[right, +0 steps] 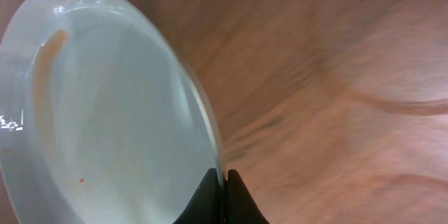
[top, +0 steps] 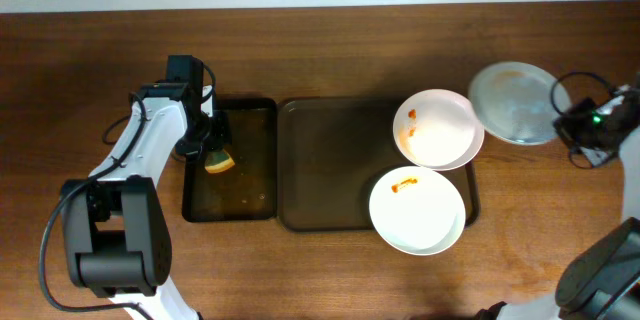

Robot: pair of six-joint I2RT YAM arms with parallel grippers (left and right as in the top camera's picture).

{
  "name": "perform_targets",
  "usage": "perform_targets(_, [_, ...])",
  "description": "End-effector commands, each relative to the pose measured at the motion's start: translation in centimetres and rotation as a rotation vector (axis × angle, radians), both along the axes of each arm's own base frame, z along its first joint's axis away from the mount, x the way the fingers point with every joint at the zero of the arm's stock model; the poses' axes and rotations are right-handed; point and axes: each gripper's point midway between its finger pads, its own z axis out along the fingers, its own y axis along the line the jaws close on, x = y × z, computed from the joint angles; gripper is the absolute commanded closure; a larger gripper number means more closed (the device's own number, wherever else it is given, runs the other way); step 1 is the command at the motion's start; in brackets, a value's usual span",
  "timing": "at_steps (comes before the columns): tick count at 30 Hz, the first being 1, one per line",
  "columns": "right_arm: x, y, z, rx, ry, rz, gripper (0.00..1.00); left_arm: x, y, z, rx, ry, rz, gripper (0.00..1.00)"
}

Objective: Clean dirty plates on tray and stack at the side
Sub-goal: 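Place the plate on the table right of the tray, release, then grasp the lower sauce-smeared plate with the right gripper, drag it left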

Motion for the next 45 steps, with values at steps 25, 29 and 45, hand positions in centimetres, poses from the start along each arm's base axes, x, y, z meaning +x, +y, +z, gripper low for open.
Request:
perform_targets(25, [-6.6,12.2,1.5,0.174,0.309,0.501,0.55,0.0,-0.3,0.1,-0.009,-0.005,-0.020,1.00])
perform_targets(29, [-9.4,18.9,-2.8,0.212,0.461,0.618,0.62,-0.1,-0.3,0.1,-0.009,-0.002,-0.020,1.00])
perform_targets(45, [-16.8,22.9,-9.5,0.248,0.743,0.497,0.80,-0.1,-0.3,0.1,-0.009,-0.003,-0.020,1.00])
